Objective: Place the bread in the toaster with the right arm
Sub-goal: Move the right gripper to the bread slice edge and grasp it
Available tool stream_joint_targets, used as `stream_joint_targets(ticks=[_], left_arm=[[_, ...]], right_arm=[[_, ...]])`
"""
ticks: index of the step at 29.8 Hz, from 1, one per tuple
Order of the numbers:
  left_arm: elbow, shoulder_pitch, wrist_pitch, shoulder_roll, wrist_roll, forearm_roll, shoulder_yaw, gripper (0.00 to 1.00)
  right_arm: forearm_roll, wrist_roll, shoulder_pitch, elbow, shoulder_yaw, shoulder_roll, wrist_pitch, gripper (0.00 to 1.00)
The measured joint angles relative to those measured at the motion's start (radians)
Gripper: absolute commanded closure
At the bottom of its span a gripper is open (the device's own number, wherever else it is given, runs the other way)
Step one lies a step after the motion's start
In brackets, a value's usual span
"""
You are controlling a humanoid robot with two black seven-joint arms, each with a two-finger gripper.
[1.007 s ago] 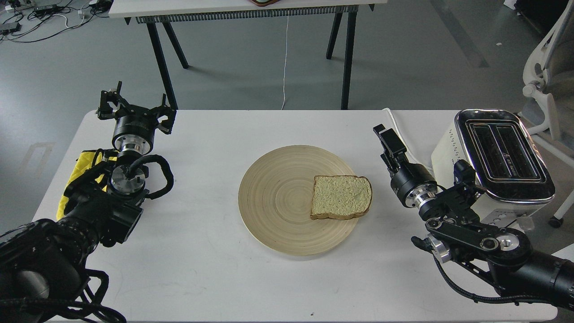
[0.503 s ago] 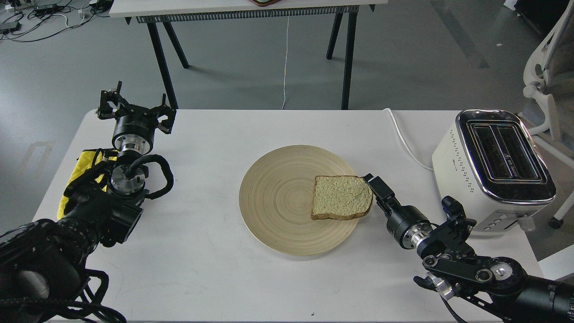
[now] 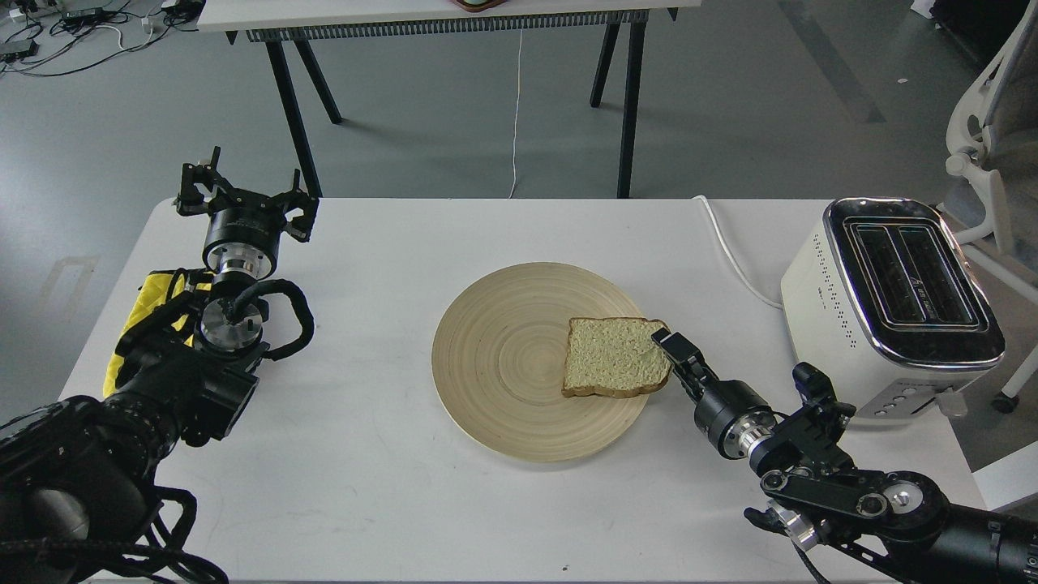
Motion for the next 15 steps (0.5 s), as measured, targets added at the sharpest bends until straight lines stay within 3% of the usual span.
stream_joint_targets(ticks=[9,15], left_arm=[[0.0,0.0,0.0,0.0,0.0,0.0,0.0,0.0],[0.0,0.0,0.0,0.0,0.0,0.0,0.0,0.0]], right_arm=[[0.0,0.0,0.004,-0.001,0.001,0.0,0.0,0.99],[0.002,0.0,0.005,0.011,0.013,-0.001,0.0,1.0]])
